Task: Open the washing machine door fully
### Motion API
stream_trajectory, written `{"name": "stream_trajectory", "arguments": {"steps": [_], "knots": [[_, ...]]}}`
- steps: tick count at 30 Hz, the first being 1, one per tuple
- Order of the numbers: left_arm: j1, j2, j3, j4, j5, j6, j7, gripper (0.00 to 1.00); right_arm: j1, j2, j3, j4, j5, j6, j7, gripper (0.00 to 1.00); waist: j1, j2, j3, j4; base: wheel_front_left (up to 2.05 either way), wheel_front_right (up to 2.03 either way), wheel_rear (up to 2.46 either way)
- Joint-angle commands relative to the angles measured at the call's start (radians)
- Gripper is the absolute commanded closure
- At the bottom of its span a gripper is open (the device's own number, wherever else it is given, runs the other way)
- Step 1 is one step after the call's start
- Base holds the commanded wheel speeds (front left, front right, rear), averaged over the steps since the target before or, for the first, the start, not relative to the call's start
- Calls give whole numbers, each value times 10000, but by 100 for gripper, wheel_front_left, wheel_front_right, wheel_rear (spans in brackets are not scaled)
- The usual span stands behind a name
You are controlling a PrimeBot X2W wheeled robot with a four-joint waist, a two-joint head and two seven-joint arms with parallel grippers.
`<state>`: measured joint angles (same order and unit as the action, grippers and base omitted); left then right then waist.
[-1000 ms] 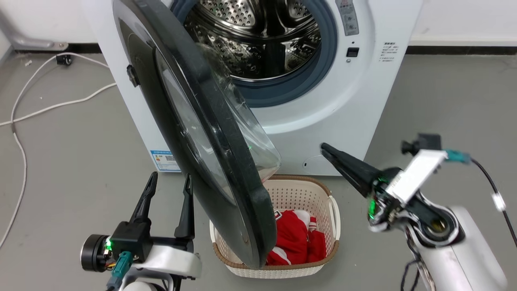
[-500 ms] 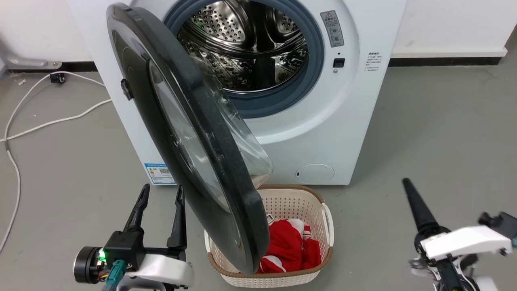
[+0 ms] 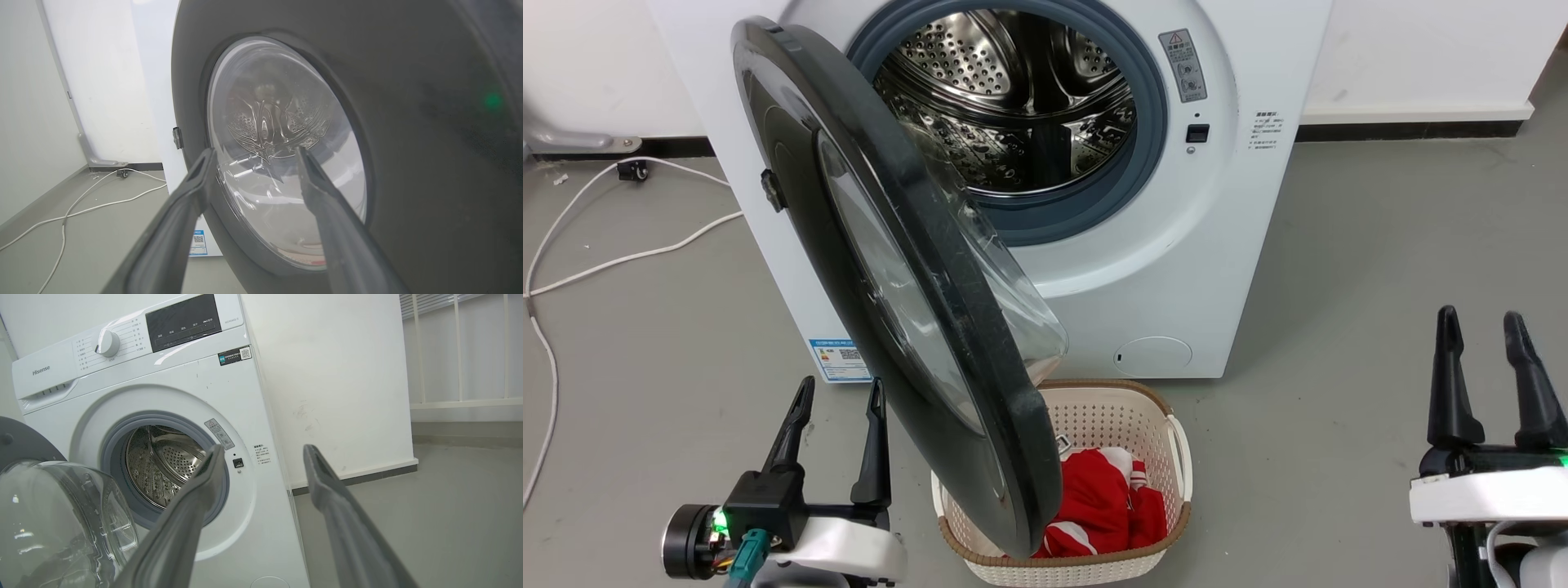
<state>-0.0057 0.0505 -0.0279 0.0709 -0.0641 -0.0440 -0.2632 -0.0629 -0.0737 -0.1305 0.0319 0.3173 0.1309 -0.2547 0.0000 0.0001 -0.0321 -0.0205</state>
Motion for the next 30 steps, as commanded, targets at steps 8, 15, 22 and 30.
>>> {"name": "stream_trajectory", "arguments": {"steps": [8, 15, 22, 30], "knots": [[-84, -5, 87, -54, 140, -51, -24, 0, 1006, 246, 504, -1615, -2962, -4, 368, 0, 0, -1, 29, 24, 0, 0, 0], [-93, -5, 132, -79, 176, -67, -24, 0, 1656, 247, 919, -1468, -2583, -4, 553, 0, 0, -1, 50, -4, 0, 0, 0], [-101, -5, 157, -90, 233, -72, -22, 0, 1555, 248, 1003, -990, -2182, -4, 426, 0, 0, -1, 83, -47, 0, 0, 0], [-108, -5, 160, -98, 263, -76, -22, 0, 1397, 249, 981, -800, -2140, -4, 327, 0, 0, -1, 94, -63, 0, 0, 0]]}}
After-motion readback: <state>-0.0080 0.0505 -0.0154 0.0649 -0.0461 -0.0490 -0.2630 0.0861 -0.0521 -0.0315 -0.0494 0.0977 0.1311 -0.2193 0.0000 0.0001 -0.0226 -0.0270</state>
